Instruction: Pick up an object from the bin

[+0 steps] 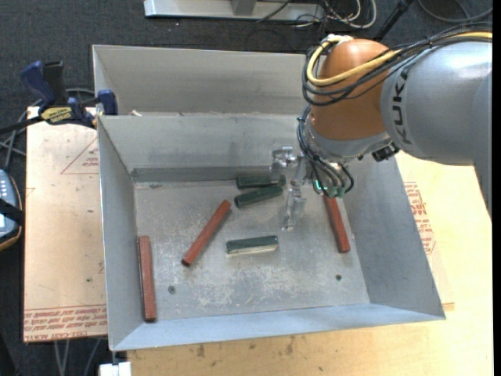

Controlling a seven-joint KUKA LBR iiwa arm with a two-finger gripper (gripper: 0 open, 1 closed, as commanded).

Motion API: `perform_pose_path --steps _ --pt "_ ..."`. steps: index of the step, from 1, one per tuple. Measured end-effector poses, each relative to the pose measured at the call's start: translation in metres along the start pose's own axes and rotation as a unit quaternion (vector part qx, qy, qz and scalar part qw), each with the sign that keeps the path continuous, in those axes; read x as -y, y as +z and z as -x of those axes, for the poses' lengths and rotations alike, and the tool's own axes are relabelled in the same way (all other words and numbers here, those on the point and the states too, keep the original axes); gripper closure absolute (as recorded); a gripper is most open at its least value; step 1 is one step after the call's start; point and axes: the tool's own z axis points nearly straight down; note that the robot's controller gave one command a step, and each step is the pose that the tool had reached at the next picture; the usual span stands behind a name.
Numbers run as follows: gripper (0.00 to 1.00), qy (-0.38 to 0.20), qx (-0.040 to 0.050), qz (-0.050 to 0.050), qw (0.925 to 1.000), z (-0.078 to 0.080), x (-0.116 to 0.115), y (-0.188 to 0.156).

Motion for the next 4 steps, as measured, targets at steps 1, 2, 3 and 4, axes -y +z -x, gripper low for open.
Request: perform_pose_path --steps 1,2,3,4 --pt "0.0 0.024 0.0045 0.0 0.9997 0.003 -0.009 0.039" --pt "0.0 0.107 -0.0006 -0.001 0.9942 0.005 -0.044 0.075" --pt "1.0 0.035 0.0034 0.001 0.9994 0.033 -0.021 0.089" --pt "1.0 0.034 0.0037 0.001 0.9994 0.033 -0.021 0.089"
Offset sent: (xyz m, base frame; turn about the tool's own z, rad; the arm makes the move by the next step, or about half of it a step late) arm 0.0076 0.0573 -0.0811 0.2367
